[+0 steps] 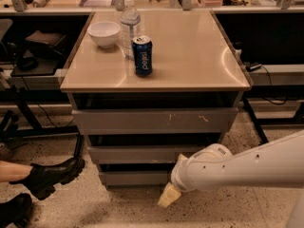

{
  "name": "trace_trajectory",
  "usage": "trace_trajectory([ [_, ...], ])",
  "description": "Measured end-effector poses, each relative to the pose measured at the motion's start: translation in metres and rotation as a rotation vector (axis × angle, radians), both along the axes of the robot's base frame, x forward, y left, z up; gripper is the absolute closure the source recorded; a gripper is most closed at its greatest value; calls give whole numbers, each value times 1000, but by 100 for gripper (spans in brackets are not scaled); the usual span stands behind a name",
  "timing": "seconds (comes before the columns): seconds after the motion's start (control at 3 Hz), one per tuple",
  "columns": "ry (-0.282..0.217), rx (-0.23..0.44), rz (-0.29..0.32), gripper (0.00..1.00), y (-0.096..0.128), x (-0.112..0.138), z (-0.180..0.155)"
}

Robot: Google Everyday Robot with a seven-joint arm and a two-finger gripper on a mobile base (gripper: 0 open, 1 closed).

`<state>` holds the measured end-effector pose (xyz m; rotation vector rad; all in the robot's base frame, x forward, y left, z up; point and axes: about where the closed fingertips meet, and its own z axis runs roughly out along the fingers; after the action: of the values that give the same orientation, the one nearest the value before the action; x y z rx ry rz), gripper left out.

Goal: Open bottom drawer

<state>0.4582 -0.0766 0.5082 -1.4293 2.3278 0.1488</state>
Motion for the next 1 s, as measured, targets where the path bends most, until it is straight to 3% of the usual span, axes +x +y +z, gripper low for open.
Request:
trace_trajectory([
  [0.33, -77, -15, -58, 0, -39, 36, -8],
  [0.67, -90, -37, -114, 0, -69, 40, -6],
  [1.0, -90, -36, -114, 0, -69, 40, -6],
])
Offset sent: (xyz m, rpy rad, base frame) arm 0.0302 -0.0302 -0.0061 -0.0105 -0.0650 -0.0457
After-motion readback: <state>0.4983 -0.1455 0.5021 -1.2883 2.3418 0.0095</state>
